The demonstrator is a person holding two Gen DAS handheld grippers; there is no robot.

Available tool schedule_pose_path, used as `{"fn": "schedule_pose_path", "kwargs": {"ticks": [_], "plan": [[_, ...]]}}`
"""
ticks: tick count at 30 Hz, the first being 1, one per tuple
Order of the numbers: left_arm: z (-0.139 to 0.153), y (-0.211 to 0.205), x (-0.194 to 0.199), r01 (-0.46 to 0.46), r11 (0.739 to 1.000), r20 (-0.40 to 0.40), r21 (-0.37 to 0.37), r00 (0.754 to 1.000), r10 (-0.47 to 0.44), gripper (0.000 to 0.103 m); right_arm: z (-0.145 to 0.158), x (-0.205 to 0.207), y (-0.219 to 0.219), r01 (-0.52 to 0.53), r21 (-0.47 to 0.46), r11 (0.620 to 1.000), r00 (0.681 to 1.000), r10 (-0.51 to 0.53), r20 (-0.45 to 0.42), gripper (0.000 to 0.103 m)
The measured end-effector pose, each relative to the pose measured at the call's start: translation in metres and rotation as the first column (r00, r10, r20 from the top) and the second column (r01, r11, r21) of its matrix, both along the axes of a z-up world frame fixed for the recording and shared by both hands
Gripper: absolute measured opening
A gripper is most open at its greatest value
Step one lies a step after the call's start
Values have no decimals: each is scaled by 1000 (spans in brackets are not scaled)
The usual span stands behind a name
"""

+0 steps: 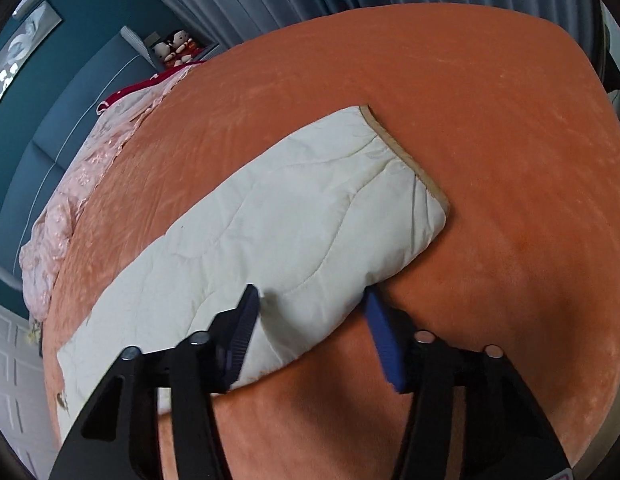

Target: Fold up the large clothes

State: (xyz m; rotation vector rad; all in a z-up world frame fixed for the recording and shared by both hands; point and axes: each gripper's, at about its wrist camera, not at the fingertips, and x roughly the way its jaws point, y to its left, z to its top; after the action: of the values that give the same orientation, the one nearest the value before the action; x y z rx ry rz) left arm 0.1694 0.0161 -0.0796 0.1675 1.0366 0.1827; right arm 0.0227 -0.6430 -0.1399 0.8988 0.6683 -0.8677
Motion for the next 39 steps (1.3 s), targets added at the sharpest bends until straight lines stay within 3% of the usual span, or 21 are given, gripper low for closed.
{"fn": "schedule_pose_path", "kwargs": {"ticks": [1, 4, 7, 9, 12, 15, 19, 22, 24, 26, 28, 30, 31, 33, 36, 39], "plan": [[-2, 4, 2, -9, 1000, -1, 5, 1000, 9, 98, 7, 9, 0, -18, -31, 999, 1000, 17, -16, 28], [-7, 17, 8, -39, 999, -9, 10, 999, 39, 98, 45, 39, 14, -85, -116, 990, 996, 89, 29, 12], [-10, 32, 11, -68, 998, -8, 12, 998, 68, 98, 100, 82, 57, -220, -222, 950, 966, 244, 85, 9], [-12, 41, 12, -86, 996, -8, 8, 996, 86, 98, 138, 118, 107, -344, -320, 883, 915, 392, 98, 9], [-16, 55, 13, -115, 993, -17, -15, 993, 115, 98, 176, 170, 195, -517, -409, 752, 789, 604, 113, 9], [-20, 68, 11, -135, 990, -27, -44, 991, 134, 98, 187, 218, 289, -670, -426, 608, 625, 772, 119, 9], [-22, 86, 10, -160, 984, -33, -78, 987, 157, 98, 165, 261, 400, -810, -399, 430, 432, 897, 92, 10], [-20, 100, 11, -175, 978, -30, -114, 984, 173, 98, 131, 274, 471, -901, -327, 285, 276, 958, 75, 19], [-18, 106, 13, -177, 972, -29, -152, 984, 175, 98, 110, 267, 507, -934, -283, 216, 207, 976, 61, 31], [-14, 113, 18, -176, 962, -25, -206, 984, 175, 98, 99, 253, 524, -945, -276, 178, 166, 984, 67, 46], [-9, 118, 26, -178, 945, -15, -273, 983, 181, 98, 94, 234, 522, -940, -277, 198, 185, 980, 75, 51], [-4, 120, 36, -180, 921, -3, -346, 982, 191, 98, 90, 219, 508, -932, -239, 273, 252, 961, 116, 53], [-3, 119, 43, -183, 907, -5, -378, 981, 195, 98, 87, 215, 495, -924, -207, 321, 296, 944, 143, 53], [-5, 113, 62, -179, 873, -24, -453, 982, 189, 98, 75, 206, 451, -888, -126, 442, 418, 890, 181, 53], [-13, 92, 91, -170, 833, -54, -527, 984, 167, 98, 54, 188, 385, -805, -54, 591, 577, 801, 160, 53], [-24, 66, 116, -154, 805, -82, -574, 988, 131, 98, 39, 176, 333, -719, -34, 695, 686, 716, 130, 55]]}}
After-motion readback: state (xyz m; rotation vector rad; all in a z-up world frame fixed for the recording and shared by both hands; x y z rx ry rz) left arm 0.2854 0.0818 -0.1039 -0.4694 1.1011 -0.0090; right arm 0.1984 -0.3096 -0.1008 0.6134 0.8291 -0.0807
